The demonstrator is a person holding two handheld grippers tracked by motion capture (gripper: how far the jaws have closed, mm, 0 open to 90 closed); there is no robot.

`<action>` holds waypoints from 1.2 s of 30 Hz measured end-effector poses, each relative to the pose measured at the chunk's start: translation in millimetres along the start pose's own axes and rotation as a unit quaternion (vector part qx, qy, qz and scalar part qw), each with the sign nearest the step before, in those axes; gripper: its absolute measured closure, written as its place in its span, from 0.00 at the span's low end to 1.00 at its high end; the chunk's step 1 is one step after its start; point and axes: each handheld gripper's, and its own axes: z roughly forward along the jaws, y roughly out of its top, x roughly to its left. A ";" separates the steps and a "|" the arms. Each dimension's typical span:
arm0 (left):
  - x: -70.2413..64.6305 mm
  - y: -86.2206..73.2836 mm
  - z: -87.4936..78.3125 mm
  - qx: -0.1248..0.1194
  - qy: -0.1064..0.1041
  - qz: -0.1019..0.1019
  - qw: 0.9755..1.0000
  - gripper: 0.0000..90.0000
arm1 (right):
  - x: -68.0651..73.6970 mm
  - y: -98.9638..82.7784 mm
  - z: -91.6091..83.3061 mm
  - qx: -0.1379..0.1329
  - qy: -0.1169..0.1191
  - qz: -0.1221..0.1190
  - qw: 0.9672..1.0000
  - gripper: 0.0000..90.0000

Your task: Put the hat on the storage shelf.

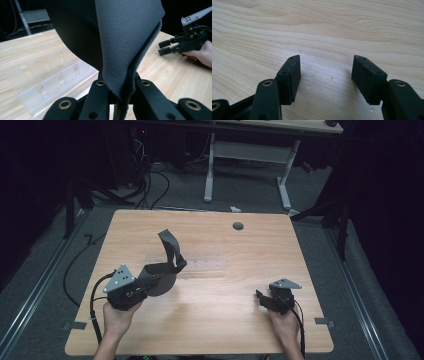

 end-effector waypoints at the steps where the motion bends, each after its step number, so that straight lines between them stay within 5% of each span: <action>1: 0.9 1.1 -0.2 -0.002 0.001 0.001 1.000 0.96 | 0.0 0.0 0.0 0.000 0.000 0.000 1.000 0.45; 36: 34.6 33.9 20.1 -0.041 0.039 0.013 0.998 0.95 | 0.4 -0.2 -0.3 0.000 -0.001 -0.001 1.000 0.45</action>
